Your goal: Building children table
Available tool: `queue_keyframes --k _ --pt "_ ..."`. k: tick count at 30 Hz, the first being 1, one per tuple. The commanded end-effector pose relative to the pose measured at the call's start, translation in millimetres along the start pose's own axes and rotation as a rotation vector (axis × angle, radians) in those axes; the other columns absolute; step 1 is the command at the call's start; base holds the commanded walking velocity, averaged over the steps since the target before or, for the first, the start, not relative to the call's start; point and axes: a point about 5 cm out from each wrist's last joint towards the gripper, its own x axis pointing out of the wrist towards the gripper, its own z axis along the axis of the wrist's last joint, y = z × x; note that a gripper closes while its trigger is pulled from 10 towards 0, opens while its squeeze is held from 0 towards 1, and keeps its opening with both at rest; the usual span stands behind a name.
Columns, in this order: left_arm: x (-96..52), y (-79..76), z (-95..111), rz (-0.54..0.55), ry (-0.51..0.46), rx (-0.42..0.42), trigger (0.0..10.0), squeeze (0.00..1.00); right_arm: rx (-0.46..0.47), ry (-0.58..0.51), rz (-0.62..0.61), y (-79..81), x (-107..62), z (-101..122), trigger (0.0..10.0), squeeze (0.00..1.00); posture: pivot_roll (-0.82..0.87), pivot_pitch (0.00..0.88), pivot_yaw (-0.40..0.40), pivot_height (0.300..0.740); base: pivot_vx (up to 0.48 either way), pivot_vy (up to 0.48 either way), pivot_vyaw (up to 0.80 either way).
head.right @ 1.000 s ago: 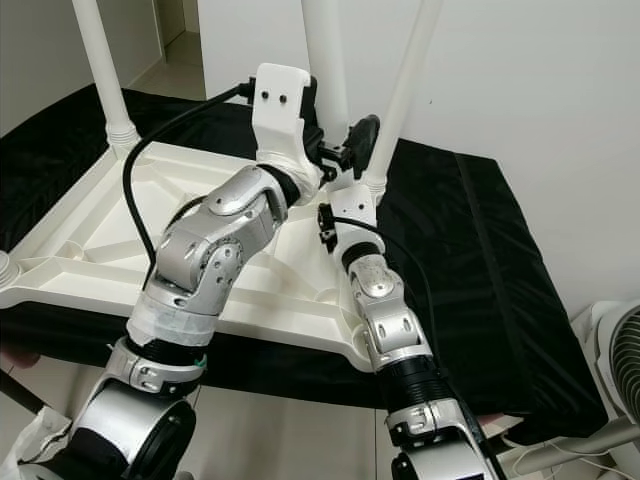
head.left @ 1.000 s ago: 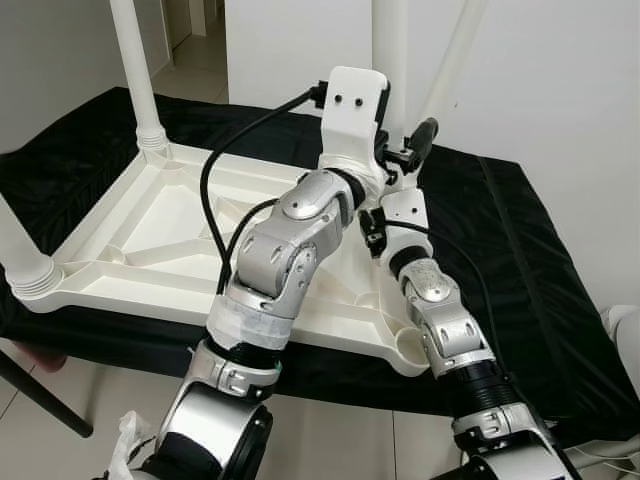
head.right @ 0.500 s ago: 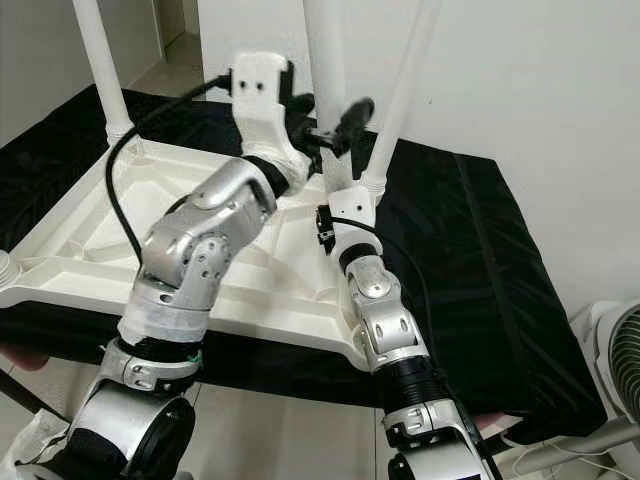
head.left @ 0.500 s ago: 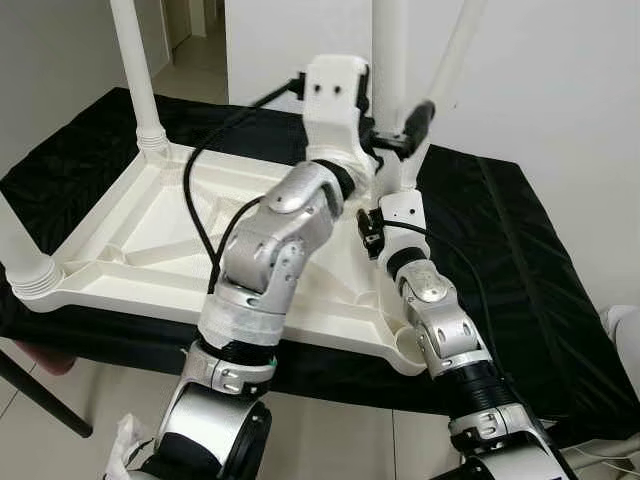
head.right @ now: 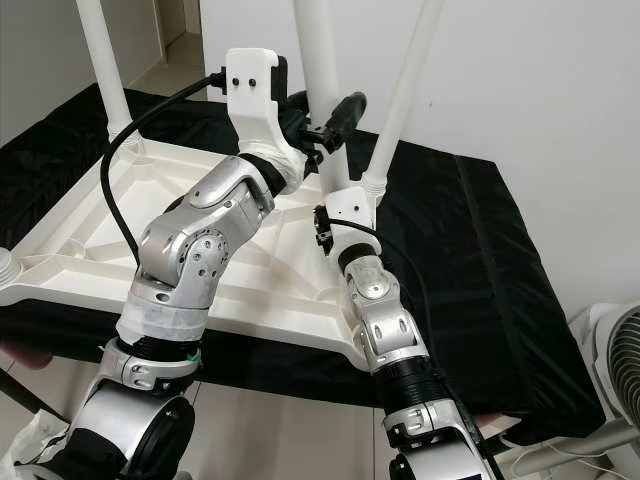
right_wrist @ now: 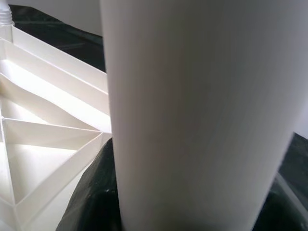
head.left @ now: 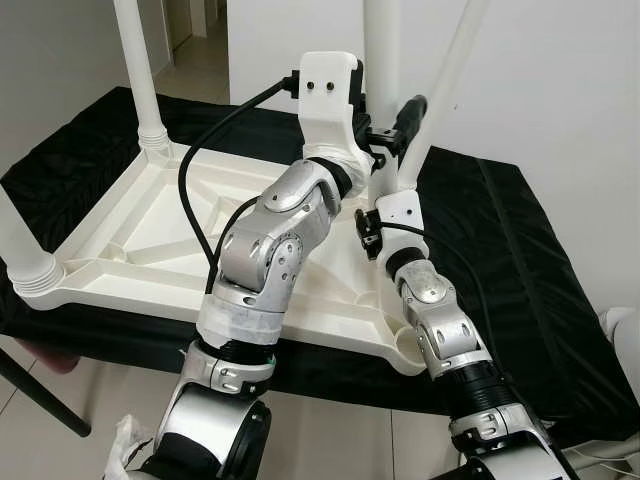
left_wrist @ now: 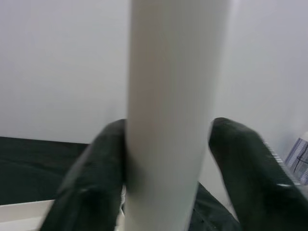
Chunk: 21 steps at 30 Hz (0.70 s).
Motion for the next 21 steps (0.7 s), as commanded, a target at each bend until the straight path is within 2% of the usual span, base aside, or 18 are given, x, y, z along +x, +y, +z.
queue_keyframes --k 1,7,8,10,11,19,20,21 --pt "5.0 -11.0 1.2 -0.056 -0.005 -0.017 0.0 0.0 -0.017 -0.012 -0.001 -2.5 -0.9 0.4 10.0 0.0 -0.01 0.0 -0.118 0.74 0.0 0.0 0.0" --pt "6.1 -9.0 1.9 -0.048 -0.004 -0.012 0.0 0.0 -0.018 -0.009 -0.004 -3.6 -0.4 -0.2 10.0 0.0 -0.01 0.0 -0.116 0.74 0.0 0.0 0.0" --pt "6.4 -9.0 1.3 -0.05 0.001 -0.005 1.8 0.0 -0.016 -0.008 -0.003 -3.7 -0.4 -0.4 10.0 0.0 -0.01 0.0 -0.115 0.74 0.0 0.0 0.0" --pt "6.5 -9.1 0.9 -0.051 0.005 -0.001 1.8 0.0 -0.015 -0.008 -0.002 -3.7 -0.4 -0.5 10.0 0.0 -0.01 0.0 -0.115 0.74 0.0 0.0 0.0" --pt "7.0 -9.3 0.4 -0.052 0.01 0.0 10.0 0.0 0.009 -0.014 0.003 -3.6 -0.4 0.3 10.0 1.0 -0.01 0.0 -0.116 0.74 0.0 0.0 0.0" --pt "7.5 -10.5 1.5 -0.054 0.002 0.011 10.0 0.0 -0.001 -0.051 -0.019 -5.1 0.2 8.0 10.0 1.0 -0.01 0.0 -0.115 0.74 0.0 0.0 0.0" --pt "7.8 -10.9 2.0 -0.052 -0.002 0.028 10.0 0.0 0.011 -0.062 -0.024 -7.2 1.5 13.3 10.0 0.0 -0.01 0.0 -0.114 0.74 0.0 0.0 0.0" --pt "7.8 -10.9 2.0 -0.052 -0.002 0.028 10.0 0.0 0.011 -0.062 -0.024 -7.2 1.5 13.3 10.0 0.0 -0.01 0.0 -0.114 0.74 0.0 0.0 0.0"
